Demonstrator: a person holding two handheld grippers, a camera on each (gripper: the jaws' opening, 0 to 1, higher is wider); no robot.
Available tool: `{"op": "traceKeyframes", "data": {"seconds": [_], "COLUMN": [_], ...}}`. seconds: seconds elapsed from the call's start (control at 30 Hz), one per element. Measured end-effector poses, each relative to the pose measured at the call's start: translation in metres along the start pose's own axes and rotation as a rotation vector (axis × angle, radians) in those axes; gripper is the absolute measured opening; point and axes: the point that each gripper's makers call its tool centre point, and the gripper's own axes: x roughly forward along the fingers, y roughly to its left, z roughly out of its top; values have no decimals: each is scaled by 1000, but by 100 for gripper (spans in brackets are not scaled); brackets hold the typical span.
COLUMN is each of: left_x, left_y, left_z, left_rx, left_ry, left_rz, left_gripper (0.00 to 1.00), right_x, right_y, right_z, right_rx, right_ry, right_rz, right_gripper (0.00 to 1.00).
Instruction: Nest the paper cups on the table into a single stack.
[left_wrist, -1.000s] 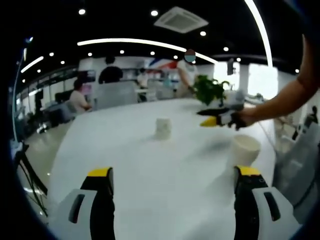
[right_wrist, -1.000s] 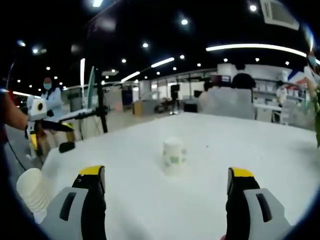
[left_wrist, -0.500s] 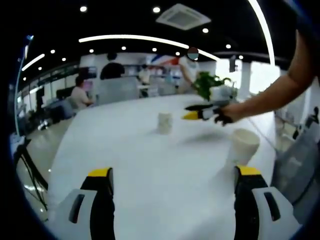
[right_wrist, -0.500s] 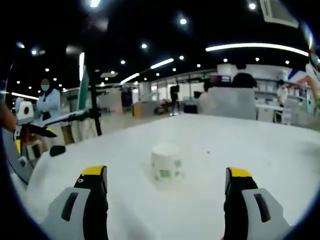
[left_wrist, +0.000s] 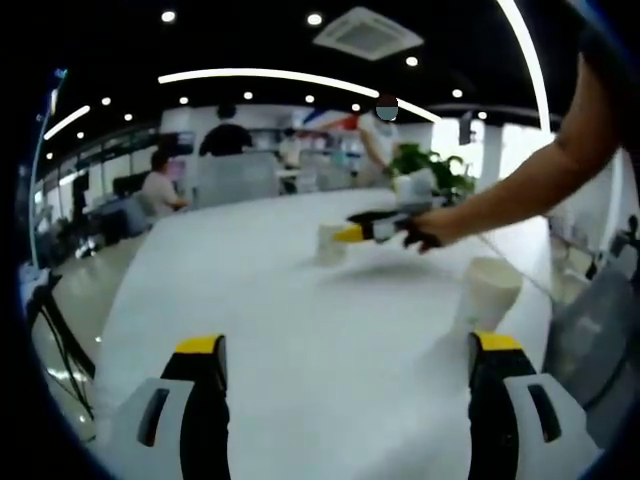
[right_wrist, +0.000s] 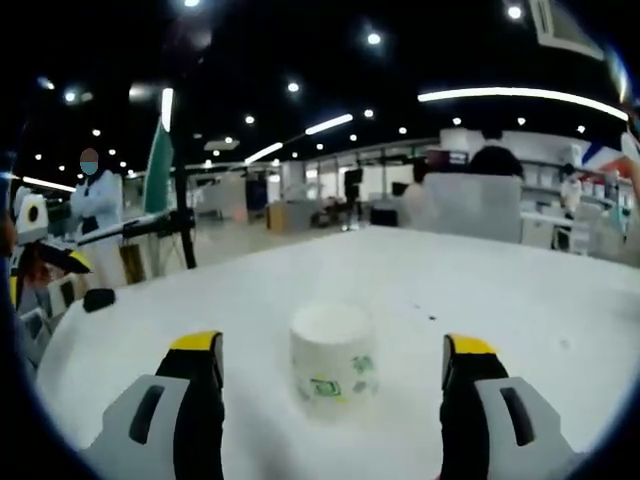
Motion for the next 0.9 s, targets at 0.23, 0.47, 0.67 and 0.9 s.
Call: {"op": "traceKeyframes", "data": {"seconds": [0.23,0.47,0.67,0.9], "left_x": [3,3,2,3], "left_y": [0,0,-1,-2], "left_z": [-2,-4,-5,-6], "left_rx": [-10,-16,-19,-19], "left_ry": [-4,-1,1,-1], "left_rz": [1,2,5,4], "left_gripper": [98,98,98,98], "right_x": [15,21,18,16], "right_y": [3,-7,-6,-6], "right_z": [-15,-20,-20,-20], "right_rx": [-22,-27,-17,10], "right_ry": [45,67,79,94], "right_rz": [-2,-47,-52,-34], "right_gripper": [66,45,37,37]}}
